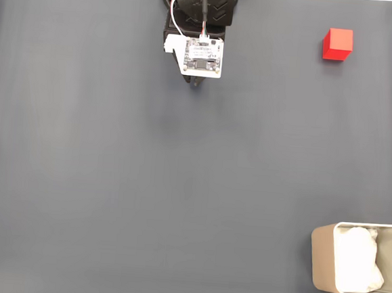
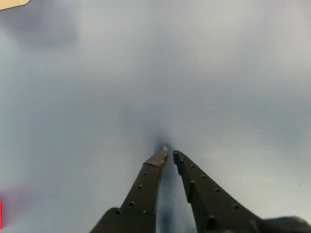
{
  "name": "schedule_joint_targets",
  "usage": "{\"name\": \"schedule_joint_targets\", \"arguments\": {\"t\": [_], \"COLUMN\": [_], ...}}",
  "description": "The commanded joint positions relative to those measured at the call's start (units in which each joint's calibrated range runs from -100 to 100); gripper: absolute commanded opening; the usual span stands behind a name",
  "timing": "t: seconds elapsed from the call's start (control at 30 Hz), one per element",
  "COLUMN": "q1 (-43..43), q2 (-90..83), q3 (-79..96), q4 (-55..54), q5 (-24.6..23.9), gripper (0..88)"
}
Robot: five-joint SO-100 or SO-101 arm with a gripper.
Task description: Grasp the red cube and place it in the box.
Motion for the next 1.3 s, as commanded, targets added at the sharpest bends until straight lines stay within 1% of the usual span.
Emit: {"name": "schedule_joint_targets", "arguments": {"t": [0.0,1.07,1.27], "q1": [-0.01,0.13,1.27], "q2": [0.09,0.09,0.09], "q3": [0.45,0.45,0.45], "q4": [1.12,1.12,1.12], "q5": [0.34,0.15,0.00], "gripper": [0.4,0.4,0.4]}}
